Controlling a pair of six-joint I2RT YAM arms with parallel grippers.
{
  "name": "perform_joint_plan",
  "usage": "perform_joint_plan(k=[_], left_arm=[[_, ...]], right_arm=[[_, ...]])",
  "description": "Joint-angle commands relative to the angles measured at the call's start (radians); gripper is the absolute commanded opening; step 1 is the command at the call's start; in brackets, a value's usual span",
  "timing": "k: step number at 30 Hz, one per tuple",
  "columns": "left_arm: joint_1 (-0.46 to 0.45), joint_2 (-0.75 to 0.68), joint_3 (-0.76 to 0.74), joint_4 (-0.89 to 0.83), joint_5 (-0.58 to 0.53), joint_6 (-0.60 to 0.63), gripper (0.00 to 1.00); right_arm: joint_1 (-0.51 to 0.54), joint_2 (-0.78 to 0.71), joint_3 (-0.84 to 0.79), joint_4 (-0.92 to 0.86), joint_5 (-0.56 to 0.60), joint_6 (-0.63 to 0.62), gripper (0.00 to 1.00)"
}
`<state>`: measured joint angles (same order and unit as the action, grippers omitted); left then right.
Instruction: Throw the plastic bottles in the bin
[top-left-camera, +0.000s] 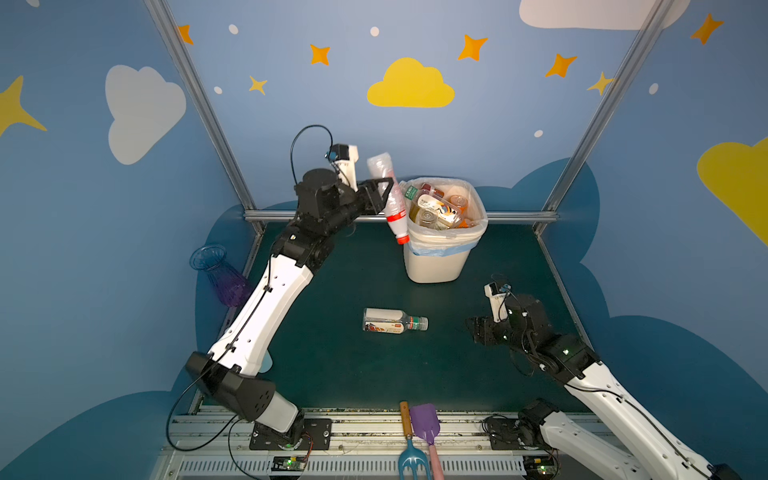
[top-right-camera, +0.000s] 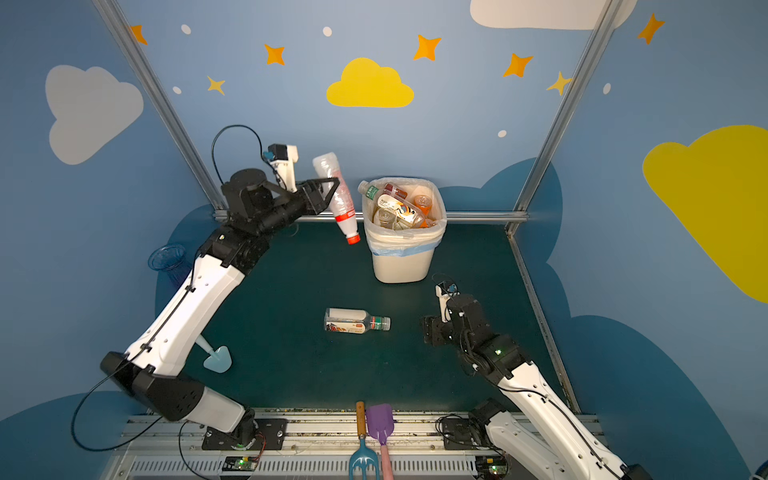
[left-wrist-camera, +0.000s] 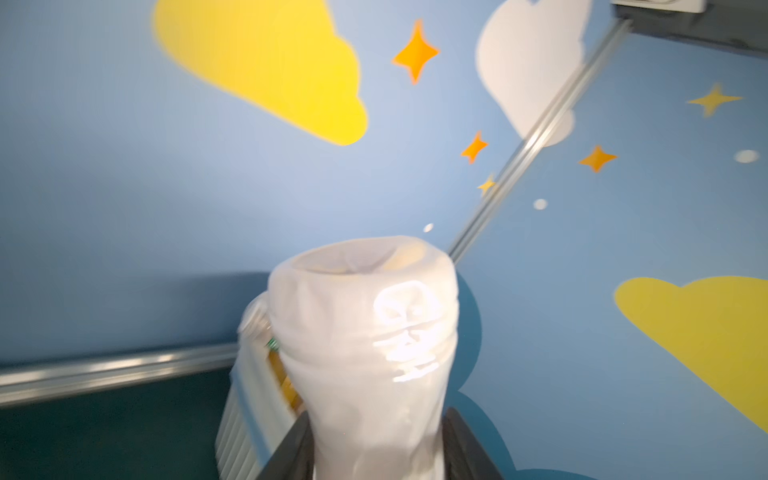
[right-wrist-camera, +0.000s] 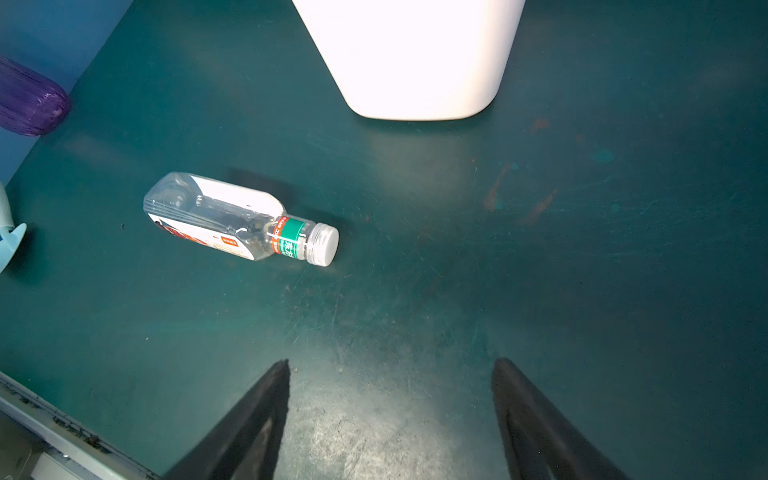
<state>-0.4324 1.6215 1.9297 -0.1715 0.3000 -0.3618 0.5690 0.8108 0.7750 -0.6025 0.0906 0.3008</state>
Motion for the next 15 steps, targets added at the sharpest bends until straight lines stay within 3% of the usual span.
perform_joint_plan(k=[1,3,5,6,8,12,15], left_arm=[[-0.035,0.266,0.262,-0.011,0.088,0.104,0.47],[-0.049,0.470,0.549,-0.078,0.106,0.133,0.51],[-0.052,0.722,0.896,-0.129,0.102,0.147,0.73],[-0.052,0.827,1.041,-0.136,0.095,0.147,0.79],[-0.041,0.987,1.216,-0.074,0.089,0.112,0.98],[-0.036,0.924,0.934,0.148,0.136,0.009,0.99],[-0.065,0.829,0.755,0.173,0.132,0.048,0.99]], right_arm=[[-0.008,0.031,0.053,0.014,0.003,-0.024,0.77],[-0.009,0.053,0.069,0.017,-0.005,-0.035,0.77],[-0.012,0.074,0.080,0.019,-0.008,-0.051,0.77],[-0.014,0.082,0.084,0.018,-0.008,-0.058,0.77],[-0.020,0.095,0.088,0.015,-0.004,-0.064,0.77],[-0.037,0.106,0.083,0.021,0.002,-0.094,0.77],[-0.060,0.107,0.091,0.031,0.023,-0.105,0.77]])
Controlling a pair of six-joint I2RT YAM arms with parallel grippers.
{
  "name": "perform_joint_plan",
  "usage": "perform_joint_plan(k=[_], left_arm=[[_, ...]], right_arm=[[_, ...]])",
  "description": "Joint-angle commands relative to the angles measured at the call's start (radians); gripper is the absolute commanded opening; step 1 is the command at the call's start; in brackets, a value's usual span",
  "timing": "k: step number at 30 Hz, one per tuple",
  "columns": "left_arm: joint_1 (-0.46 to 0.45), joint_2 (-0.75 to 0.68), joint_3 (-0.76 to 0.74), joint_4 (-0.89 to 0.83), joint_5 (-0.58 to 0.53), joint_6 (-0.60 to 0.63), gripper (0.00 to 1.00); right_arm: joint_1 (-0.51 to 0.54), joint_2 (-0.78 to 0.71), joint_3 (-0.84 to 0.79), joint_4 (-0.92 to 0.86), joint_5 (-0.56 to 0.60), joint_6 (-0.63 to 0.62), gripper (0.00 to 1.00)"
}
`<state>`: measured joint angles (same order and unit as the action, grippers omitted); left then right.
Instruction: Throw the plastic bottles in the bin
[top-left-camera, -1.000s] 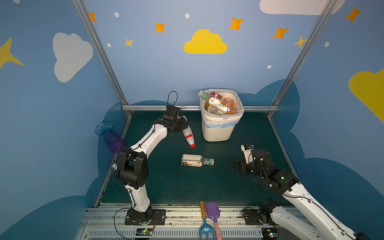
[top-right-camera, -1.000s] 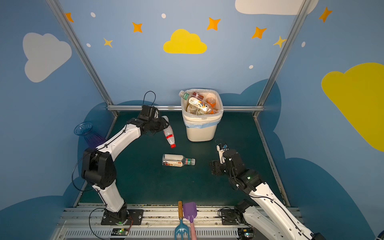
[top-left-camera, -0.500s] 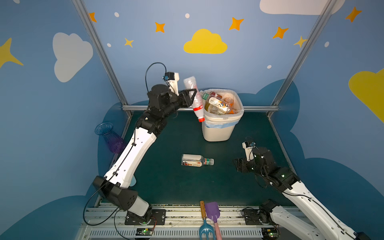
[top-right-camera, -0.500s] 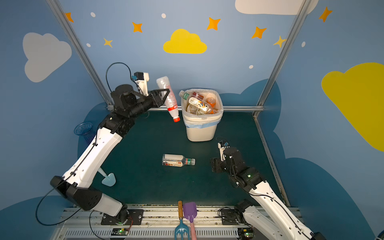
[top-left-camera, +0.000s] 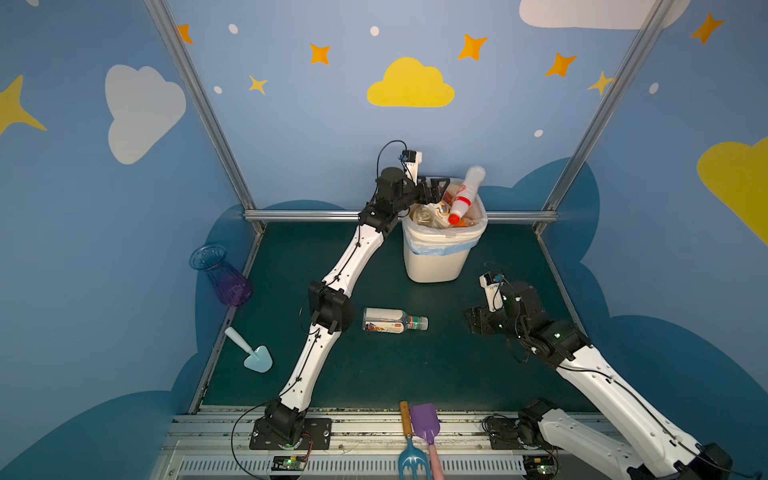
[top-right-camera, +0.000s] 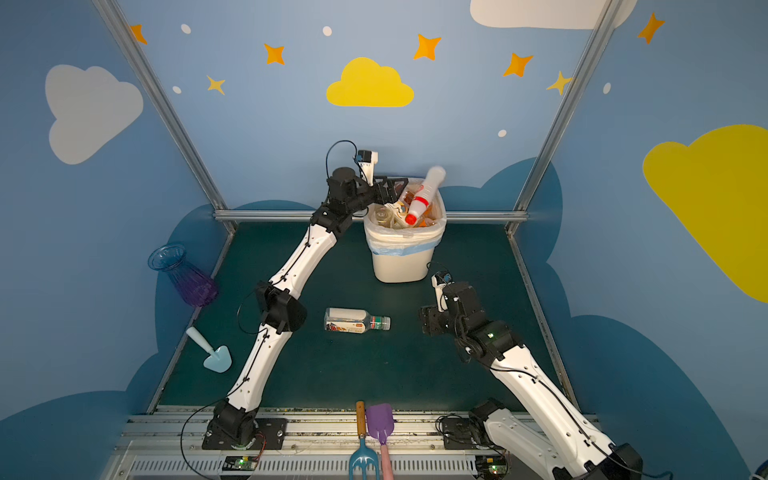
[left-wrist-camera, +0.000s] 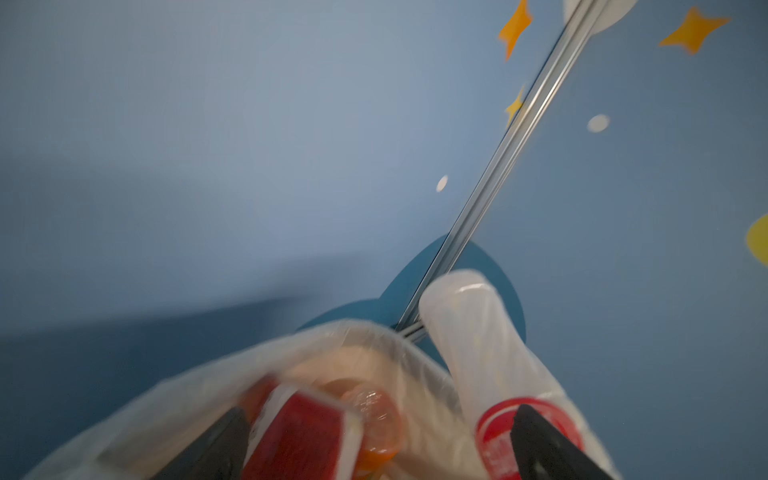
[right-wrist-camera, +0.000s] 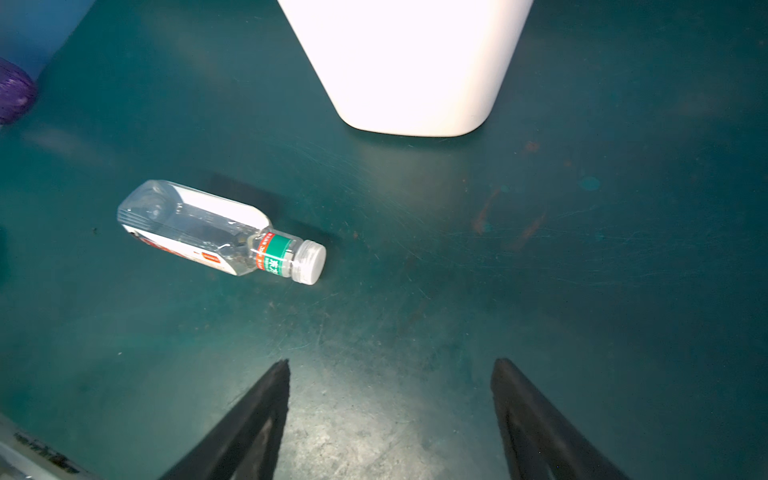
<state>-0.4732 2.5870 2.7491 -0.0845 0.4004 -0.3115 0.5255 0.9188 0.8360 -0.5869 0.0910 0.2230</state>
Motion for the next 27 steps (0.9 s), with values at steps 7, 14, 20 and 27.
perform_joint_plan(k=[7,14,20,27], left_arm=[[-0.057,-0.230,-0.166,0.016,0.030,0.034,0.99],[-0.072,-0.382,-0.299,-0.080,0.036,0.046,0.99],[-0.072,-0.608,-0.486,-0.214,0.005,0.072,0.99],[-0.016,-1.002,-0.989,-0.200,-0.135,0.090,0.99]], right_arm=[[-0.133,-0.121,0.029,0.092,0.186,0.085,0.77],[-0.331,-0.217,0.099,0.090,0.162,0.077,0.78],[-0.461,-0.080,0.261,-0.009,0.096,-0.035,0.80],[-0.673,0.244,0.316,-0.052,-0.076,0.012,0.83]])
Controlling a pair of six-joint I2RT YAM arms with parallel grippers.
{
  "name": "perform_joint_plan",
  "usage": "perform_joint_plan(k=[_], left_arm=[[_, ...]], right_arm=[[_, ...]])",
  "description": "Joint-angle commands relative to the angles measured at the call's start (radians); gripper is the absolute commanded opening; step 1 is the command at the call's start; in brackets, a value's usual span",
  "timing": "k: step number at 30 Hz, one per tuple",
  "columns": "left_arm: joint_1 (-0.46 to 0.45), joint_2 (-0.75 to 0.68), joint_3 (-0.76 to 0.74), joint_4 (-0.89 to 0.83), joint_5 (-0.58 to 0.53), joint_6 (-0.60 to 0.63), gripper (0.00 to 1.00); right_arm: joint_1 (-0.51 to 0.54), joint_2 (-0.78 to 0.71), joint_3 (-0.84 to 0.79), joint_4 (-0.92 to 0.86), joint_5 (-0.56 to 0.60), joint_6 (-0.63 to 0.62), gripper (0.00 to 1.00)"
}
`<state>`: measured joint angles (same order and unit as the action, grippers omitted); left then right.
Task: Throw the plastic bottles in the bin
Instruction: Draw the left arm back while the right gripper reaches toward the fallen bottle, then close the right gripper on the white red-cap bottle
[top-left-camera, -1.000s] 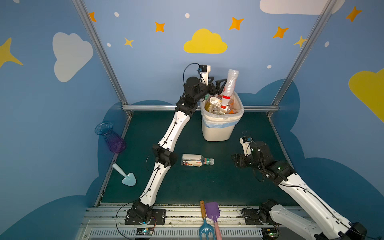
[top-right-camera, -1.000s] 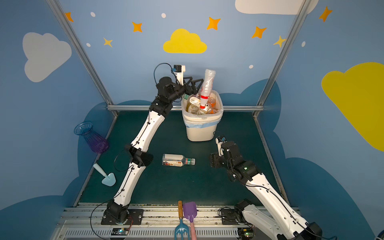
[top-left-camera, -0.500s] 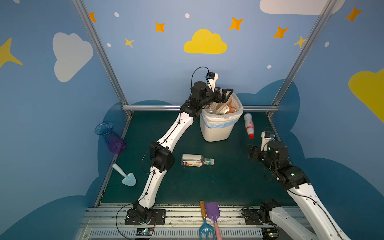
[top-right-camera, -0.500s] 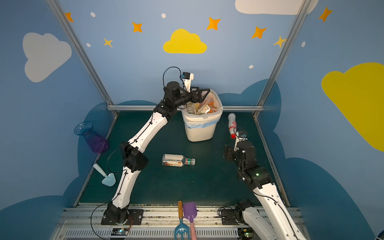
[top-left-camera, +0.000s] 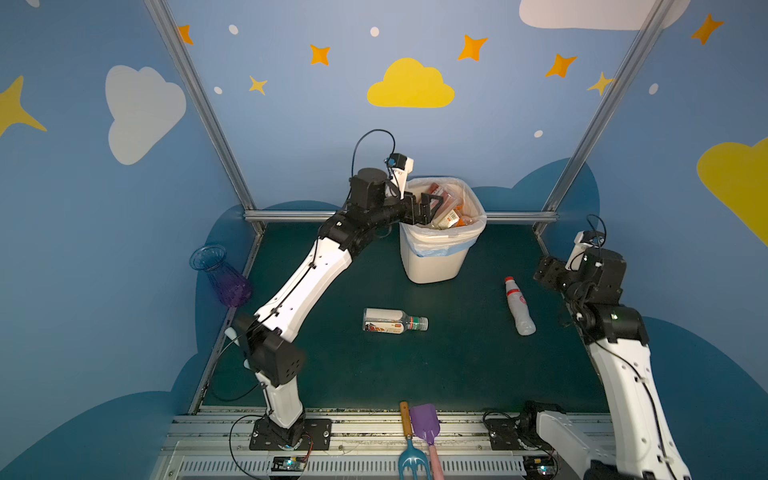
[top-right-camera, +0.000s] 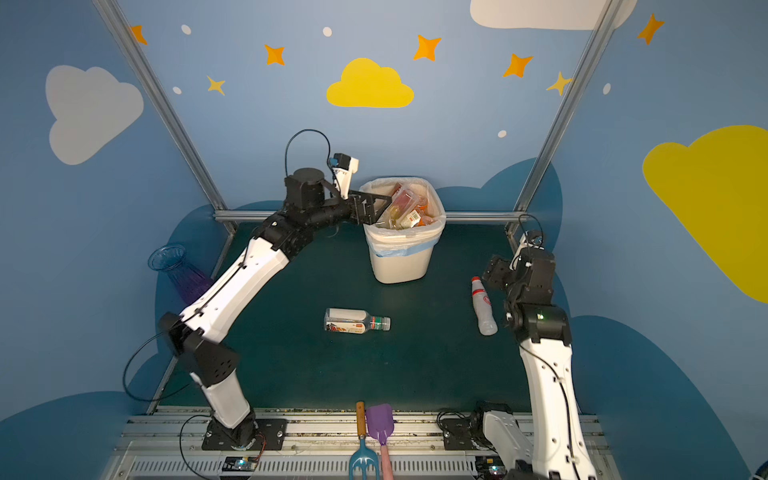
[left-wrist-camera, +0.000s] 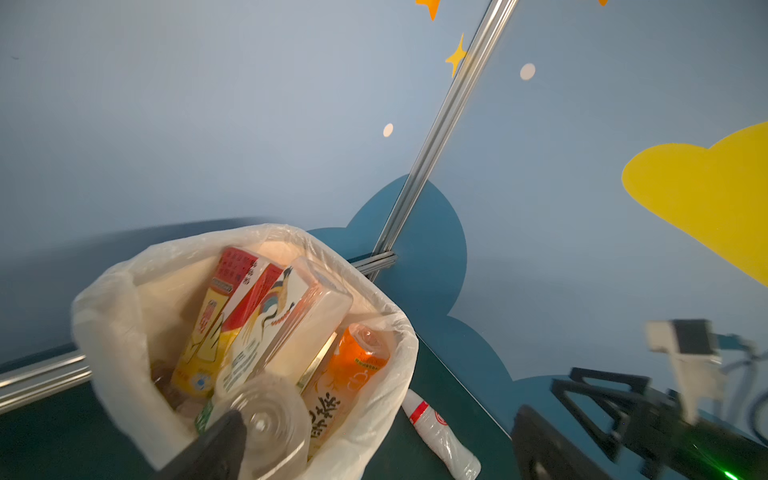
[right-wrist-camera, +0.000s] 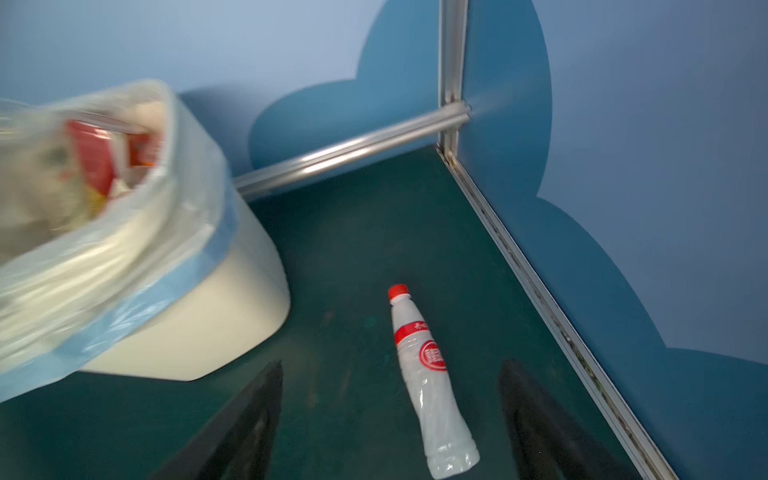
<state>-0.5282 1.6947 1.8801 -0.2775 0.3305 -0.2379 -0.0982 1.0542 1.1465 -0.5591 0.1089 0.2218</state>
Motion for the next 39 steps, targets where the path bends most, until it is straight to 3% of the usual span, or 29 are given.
perform_joint_plan(k=[1,5,9,16,32,39], left_arm=[[0.059,-0.166,-0.197,0.003,-0.062,0.009,0.99],[0.129,-0.353,-0.451,-0.029,-0.071,-0.026,0.99],[0.165,-0.501,-0.663,-0.099,-0.100,-0.089,1.00],[0.240,-0.620,-0.920,-0.136,-0.014,-0.177,0.99],[0.361,-0.743,-1.012,-0.185,0.017,-0.194,0.99],[0.381,-0.754,-1.024,-0.181,0.025,-0.200,1.00]], right_arm=[[-0.059,0.161,0.007,-0.098,-0.108,0.006,0.83],[-0.063,0.310,0.024,-0.199,-0.137,-0.059,0.83],[-0.051,0.360,-0.019,-0.166,-0.176,-0.063,0.83],[-0.049,0.465,-0.007,-0.130,-0.176,-0.087,0.83],[-0.044,0.721,0.015,-0.133,-0.073,-0.095,0.83],[-0.036,0.729,-0.004,-0.107,-0.092,-0.088,0.81]])
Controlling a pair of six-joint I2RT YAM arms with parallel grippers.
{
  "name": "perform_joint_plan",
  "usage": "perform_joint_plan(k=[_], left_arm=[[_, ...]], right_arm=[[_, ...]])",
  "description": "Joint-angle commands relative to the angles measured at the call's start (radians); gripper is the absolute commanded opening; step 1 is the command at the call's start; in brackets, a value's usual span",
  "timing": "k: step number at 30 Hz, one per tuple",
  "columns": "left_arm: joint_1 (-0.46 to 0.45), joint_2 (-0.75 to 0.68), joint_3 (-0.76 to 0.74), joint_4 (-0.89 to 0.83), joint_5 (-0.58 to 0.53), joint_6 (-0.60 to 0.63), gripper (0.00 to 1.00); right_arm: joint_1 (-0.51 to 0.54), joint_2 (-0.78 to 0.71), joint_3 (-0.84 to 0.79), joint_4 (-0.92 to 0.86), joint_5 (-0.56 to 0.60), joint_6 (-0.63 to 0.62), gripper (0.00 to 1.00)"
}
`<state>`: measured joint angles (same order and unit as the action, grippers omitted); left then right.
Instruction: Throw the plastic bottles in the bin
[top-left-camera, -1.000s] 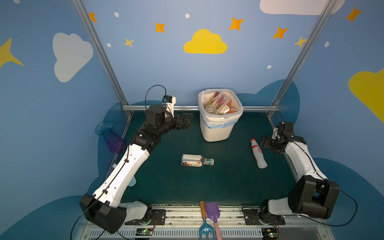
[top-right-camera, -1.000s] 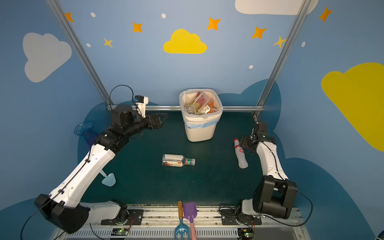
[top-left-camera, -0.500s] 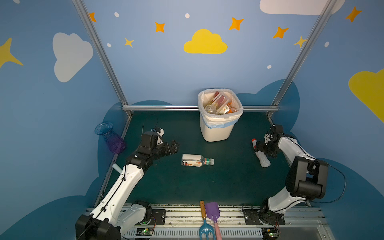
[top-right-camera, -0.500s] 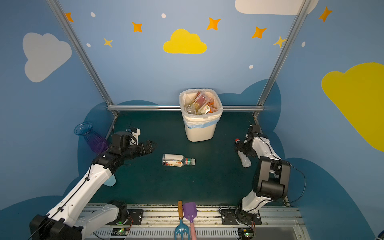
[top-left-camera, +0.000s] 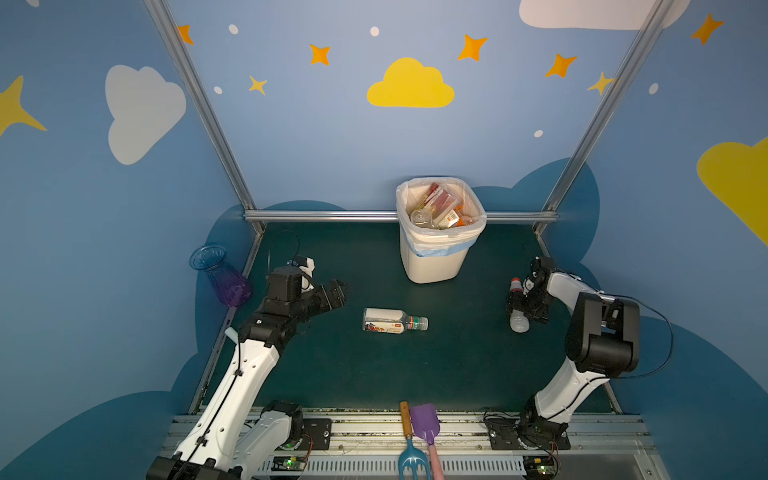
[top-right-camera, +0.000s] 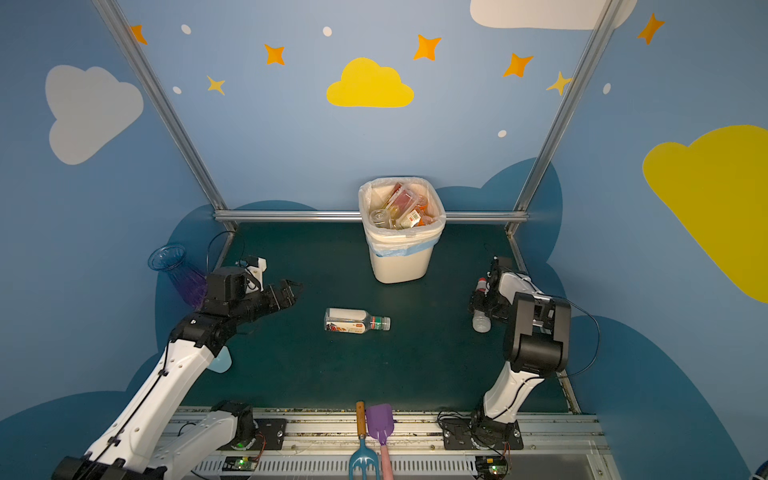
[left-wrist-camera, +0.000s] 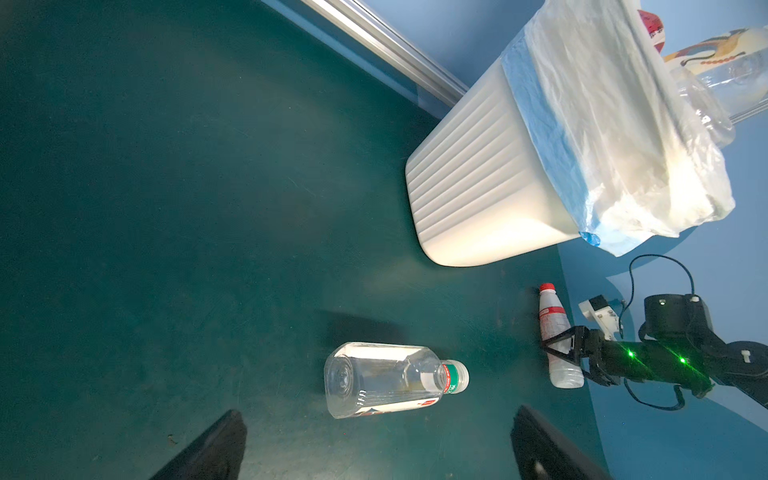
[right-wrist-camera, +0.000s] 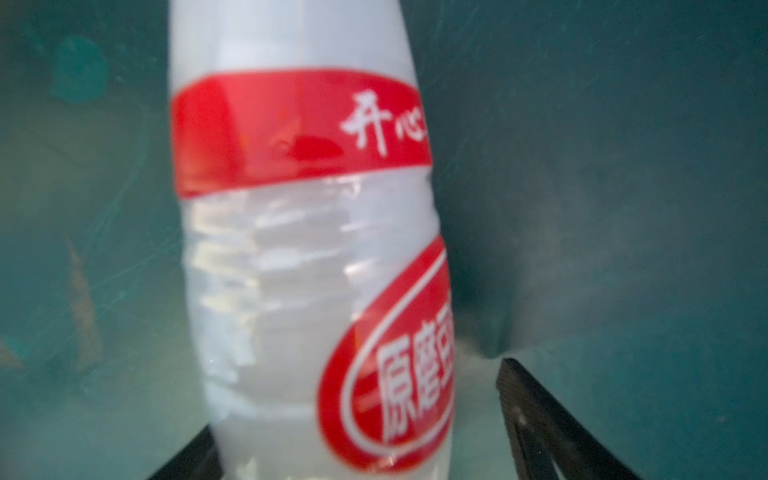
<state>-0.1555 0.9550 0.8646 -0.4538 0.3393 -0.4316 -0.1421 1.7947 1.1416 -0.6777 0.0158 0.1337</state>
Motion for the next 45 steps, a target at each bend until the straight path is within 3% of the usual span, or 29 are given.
perform_joint_plan(k=[1,4,11,14,24,27,31,34,38,41,45], left_arm=[[0.009,-0.016,-0.010,-0.004,0.017,-0.007,0.99],[0.013,-0.017,-0.015,-0.002,0.015,-0.008,0.99],[0.025,-0.032,-0.024,-0.010,0.009,0.001,0.99],[0.031,-0.042,-0.027,-0.014,0.009,0.005,0.99],[0.045,-0.041,-0.034,-0.016,0.017,0.008,0.99],[0.047,-0.039,-0.037,-0.011,0.020,0.006,0.99],[0.051,-0.036,-0.037,0.001,0.026,0.002,1.00],[0.050,-0.033,-0.036,0.006,0.030,-0.001,0.99],[0.053,-0.032,-0.038,0.008,0.032,-0.001,0.99],[0.056,-0.038,-0.039,-0.006,0.022,0.008,0.99],[0.066,-0.049,-0.030,-0.032,0.017,0.024,1.00]], right_arm=[[0.010,-0.017,0.001,0.014,0.001,0.000,0.81],[0.011,-0.030,0.001,0.017,0.000,0.002,0.78],[0.010,-0.037,0.017,0.000,-0.018,0.009,0.53],[0.011,-0.064,0.012,0.002,-0.039,0.020,0.48],[0.030,-0.404,0.070,-0.028,-0.135,0.087,0.46],[0.087,-0.542,0.120,0.009,-0.138,0.109,0.46],[0.230,-0.658,0.176,0.197,-0.070,0.129,0.46],[0.297,-0.565,0.340,0.250,-0.064,0.127,0.46],[0.346,-0.279,0.645,0.203,-0.113,0.129,0.46],[0.370,-0.077,0.841,0.166,-0.108,0.143,0.57],[0.376,0.109,1.058,0.093,-0.208,0.172,0.73]])
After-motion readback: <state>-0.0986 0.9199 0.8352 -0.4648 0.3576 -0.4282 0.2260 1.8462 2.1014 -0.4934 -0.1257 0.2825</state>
